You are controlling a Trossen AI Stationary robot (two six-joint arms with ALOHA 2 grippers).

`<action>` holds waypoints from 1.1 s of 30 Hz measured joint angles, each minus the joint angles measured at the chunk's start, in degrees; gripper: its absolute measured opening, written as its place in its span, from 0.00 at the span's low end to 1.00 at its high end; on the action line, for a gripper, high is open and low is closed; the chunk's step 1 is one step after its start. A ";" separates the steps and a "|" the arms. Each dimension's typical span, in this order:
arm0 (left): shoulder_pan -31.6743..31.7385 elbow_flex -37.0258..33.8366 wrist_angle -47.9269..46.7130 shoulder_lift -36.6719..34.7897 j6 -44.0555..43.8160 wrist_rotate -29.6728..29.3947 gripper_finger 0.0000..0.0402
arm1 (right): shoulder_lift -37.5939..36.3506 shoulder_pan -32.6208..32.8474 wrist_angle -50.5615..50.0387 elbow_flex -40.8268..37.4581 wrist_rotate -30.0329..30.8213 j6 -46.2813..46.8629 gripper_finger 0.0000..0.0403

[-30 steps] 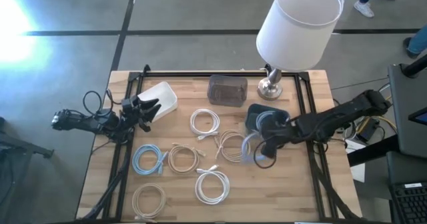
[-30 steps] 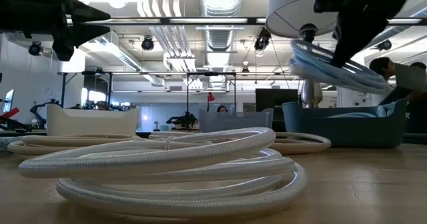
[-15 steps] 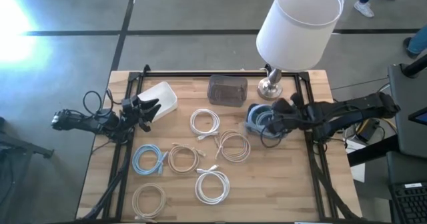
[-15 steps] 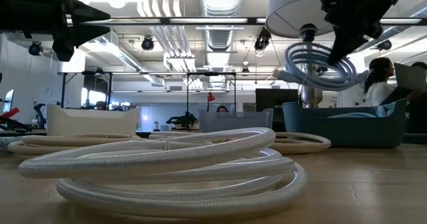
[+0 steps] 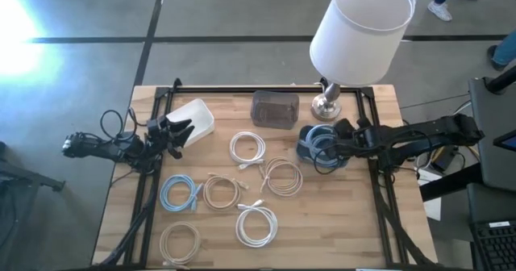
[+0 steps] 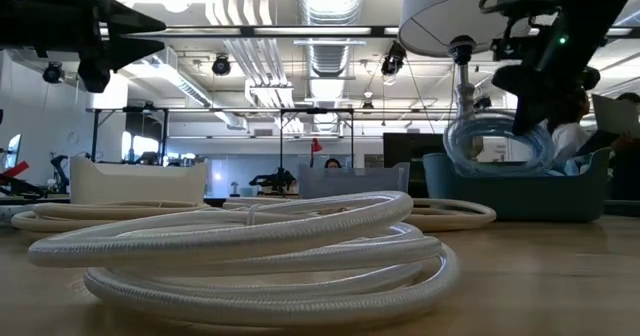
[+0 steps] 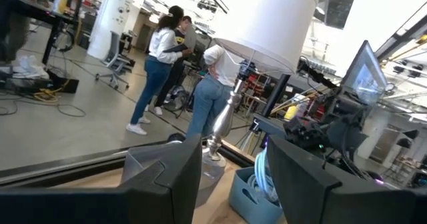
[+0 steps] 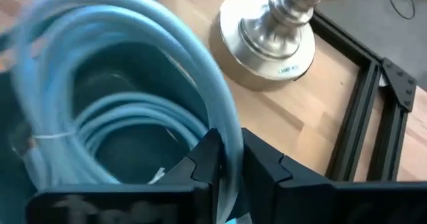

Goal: Pick & Place USB Port
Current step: Put the right blue charger cable into the blue bin, then put the top white charger cable into the white bin

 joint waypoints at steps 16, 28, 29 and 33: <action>0.01 0.00 0.02 0.00 -0.01 -1.59 0.43 | 0.08 0.06 0.19 -0.85 -3.07 -5.26 0.33; 0.02 0.00 0.02 0.00 -0.02 -1.66 0.43 | 0.08 0.04 -0.17 3.63 -11.43 -14.61 0.45; 0.01 0.00 0.02 0.00 -0.02 -1.66 0.43 | 0.08 0.04 -0.15 4.25 -11.44 -15.58 0.46; 0.01 0.00 0.42 0.00 -0.04 -1.65 0.43 | 0.08 0.04 0.38 6.98 -11.44 -16.88 0.46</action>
